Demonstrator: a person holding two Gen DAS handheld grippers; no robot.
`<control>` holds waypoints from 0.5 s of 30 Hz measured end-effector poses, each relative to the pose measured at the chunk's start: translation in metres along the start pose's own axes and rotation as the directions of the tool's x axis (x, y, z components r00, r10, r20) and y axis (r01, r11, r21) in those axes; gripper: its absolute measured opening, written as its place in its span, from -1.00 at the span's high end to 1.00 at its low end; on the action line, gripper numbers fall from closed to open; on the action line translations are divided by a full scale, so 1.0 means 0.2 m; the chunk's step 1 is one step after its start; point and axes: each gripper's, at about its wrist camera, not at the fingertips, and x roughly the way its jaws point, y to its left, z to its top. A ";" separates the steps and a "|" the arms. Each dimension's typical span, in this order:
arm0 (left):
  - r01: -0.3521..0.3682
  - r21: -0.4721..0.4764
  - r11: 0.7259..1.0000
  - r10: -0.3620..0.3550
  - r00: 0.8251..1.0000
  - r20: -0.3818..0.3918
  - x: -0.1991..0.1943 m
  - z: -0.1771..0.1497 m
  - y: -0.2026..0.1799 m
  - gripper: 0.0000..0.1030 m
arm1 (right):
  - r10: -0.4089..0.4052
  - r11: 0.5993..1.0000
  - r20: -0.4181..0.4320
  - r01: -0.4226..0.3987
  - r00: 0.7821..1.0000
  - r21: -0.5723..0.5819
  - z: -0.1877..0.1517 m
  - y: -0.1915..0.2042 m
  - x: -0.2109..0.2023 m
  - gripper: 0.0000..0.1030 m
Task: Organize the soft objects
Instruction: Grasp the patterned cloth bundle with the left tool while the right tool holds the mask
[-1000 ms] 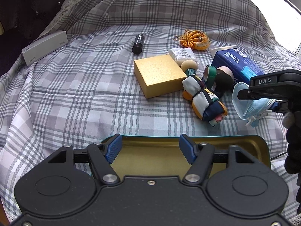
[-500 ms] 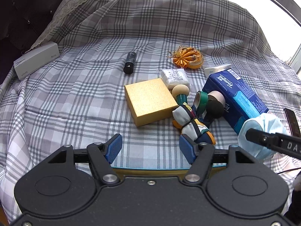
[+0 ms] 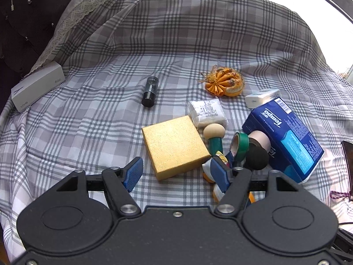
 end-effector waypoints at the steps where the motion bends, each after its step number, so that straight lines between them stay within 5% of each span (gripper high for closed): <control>1: 0.016 0.007 1.000 -0.016 1.000 -0.016 0.01 -0.01 -0.02 -0.22 | -0.002 1.000 -0.002 0.002 1.000 0.003 0.00 -0.01 0.00 0.17; 8: 0.098 0.017 0.995 -0.096 0.991 -0.098 0.12 -0.07 -0.20 -0.22 | -0.019 1.000 -0.002 0.019 1.000 0.011 -0.02 -0.05 -0.01 0.17; 15: 0.063 0.008 0.998 -0.061 0.987 -0.146 0.26 -0.08 -0.26 -0.22 | -0.028 1.000 0.015 0.028 0.999 0.013 -0.04 -0.08 -0.05 0.17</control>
